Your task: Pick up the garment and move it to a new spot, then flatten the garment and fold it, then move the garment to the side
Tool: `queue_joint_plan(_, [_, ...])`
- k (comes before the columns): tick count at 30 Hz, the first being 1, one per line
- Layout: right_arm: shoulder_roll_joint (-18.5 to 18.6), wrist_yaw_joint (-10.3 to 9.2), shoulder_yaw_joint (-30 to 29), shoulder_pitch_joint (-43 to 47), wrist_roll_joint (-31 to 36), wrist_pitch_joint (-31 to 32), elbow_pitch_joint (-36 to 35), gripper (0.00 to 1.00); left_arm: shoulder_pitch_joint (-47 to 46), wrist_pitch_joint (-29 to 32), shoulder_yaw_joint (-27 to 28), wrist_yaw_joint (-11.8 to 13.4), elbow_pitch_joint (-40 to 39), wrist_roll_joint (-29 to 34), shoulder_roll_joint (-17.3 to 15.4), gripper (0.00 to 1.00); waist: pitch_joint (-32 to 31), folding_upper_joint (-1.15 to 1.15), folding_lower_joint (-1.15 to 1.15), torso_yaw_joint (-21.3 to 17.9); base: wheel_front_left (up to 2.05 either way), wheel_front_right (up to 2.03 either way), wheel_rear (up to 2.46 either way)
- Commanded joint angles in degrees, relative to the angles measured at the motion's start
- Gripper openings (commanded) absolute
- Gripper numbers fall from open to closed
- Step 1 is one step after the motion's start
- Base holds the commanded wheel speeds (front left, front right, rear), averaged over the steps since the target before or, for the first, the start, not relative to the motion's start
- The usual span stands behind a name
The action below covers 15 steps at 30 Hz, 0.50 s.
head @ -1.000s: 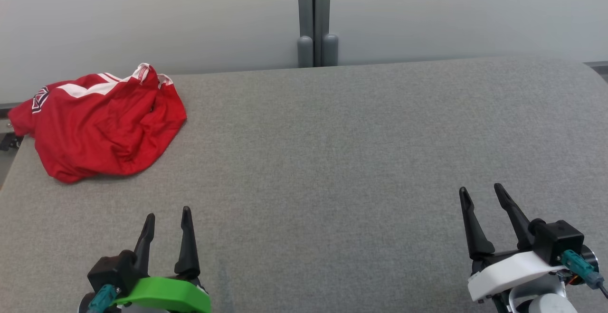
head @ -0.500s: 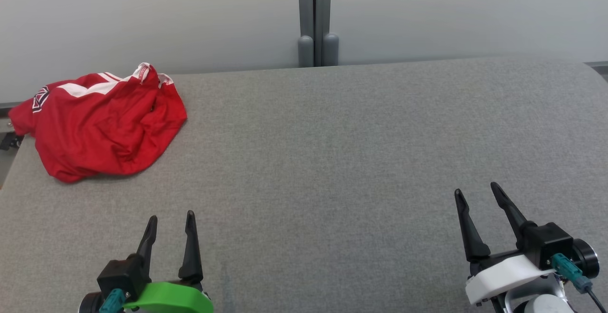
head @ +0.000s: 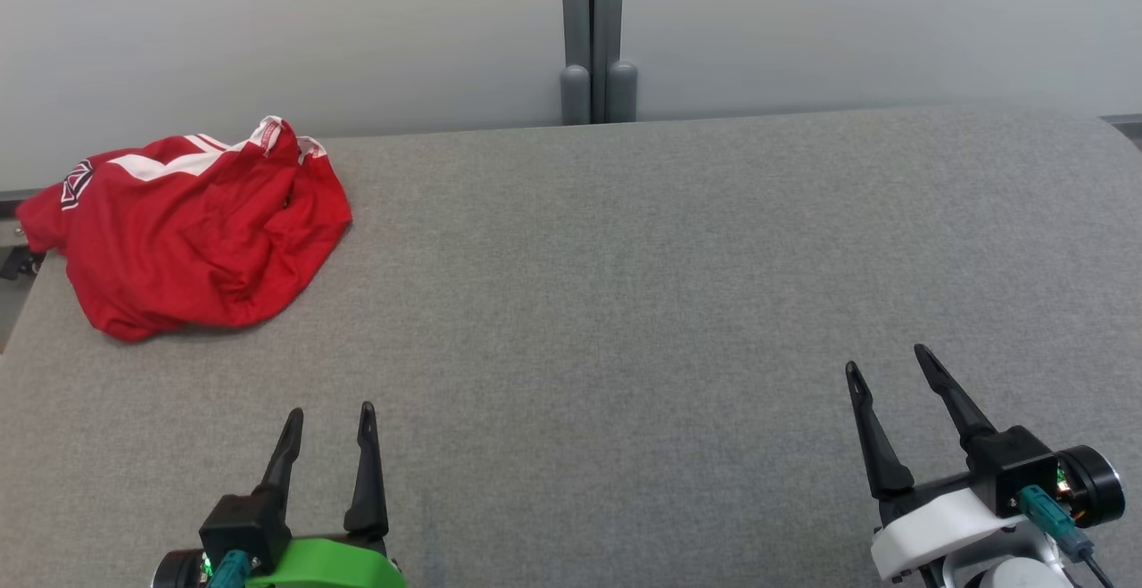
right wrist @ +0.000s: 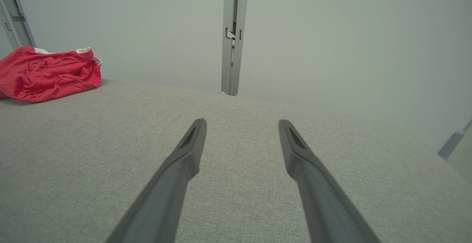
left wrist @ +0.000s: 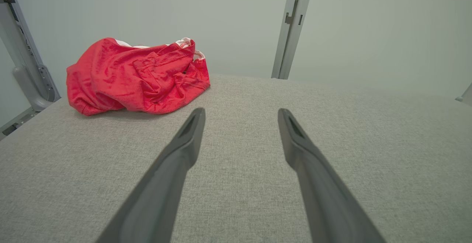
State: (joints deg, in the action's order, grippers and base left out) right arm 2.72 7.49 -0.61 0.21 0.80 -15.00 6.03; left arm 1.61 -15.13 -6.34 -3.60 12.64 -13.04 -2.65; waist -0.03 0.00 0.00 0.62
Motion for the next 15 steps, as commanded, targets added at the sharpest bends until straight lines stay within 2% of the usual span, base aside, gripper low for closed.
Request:
queue_joint_plan(1, [0.3,0.0,0.1,0.3,0.2,-0.3,-0.2,1.0,0.6,0.0,0.0,-0.2,0.1,0.2,-0.4,1.0,0.0,0.0,0.0,0.0,0.0,0.0,0.0])
queue_joint_plan(15, [0.3,0.0,0.0,0.3,-0.3,-0.3,-0.3,1.0,0.4,0.0,0.3,-0.1,0.4,-0.3,-0.4,1.0,0.0,0.0,0.0,0.3,0.0,0.0,0.0])
